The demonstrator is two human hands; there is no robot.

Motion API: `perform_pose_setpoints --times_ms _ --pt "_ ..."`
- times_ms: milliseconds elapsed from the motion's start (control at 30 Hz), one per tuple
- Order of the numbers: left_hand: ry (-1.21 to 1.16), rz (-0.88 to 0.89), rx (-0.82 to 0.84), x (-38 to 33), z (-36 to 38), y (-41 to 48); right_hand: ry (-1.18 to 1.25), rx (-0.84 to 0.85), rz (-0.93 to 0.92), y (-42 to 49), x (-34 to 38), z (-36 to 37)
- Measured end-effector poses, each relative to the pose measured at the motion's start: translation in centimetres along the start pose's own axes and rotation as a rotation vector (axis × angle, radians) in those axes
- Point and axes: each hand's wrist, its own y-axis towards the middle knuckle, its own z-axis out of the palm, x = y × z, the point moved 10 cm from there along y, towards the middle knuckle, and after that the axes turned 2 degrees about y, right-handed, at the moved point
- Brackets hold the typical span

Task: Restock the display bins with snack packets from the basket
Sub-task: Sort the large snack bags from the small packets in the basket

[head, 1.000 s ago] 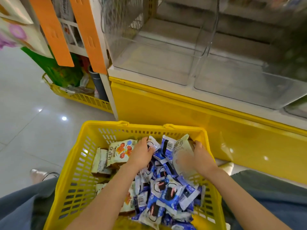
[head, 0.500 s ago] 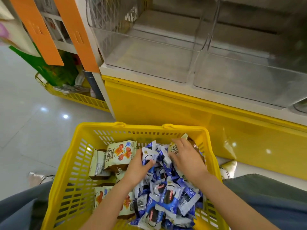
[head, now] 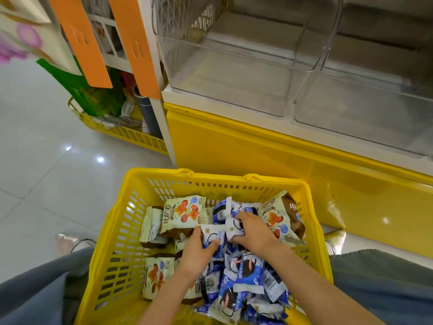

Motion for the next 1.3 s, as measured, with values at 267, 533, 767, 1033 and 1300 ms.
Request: perform_pose_setpoints --times_ms 267,533,767,1033,1300 --pt "-0.194 0.002 0.0 -1.7 -2.3 -2.1 0.5 -0.163 -0.019 -4.2 -0.6 -5.0" --pt "-0.05 0.29 0.216 -7.6 3.2 -5.9 0.321 -0.368 -0.044 -10.5 -2.5 -9.8" --pt "0.413 0.545 0.541 -6.5 9.7 -10.1 0.16 0.124 0.094 -13.7 -5.2 -4.3" --pt "0.427 0.561 0.059 -7.9 1.1 -5.3 0.106 -0.021 0.025 -12.6 -3.3 -7.4" --pt "0.292 0.099 0.202 -0.3 2.9 -0.4 0.28 -0.174 0.013 -1.0 -0.3 -4.8"
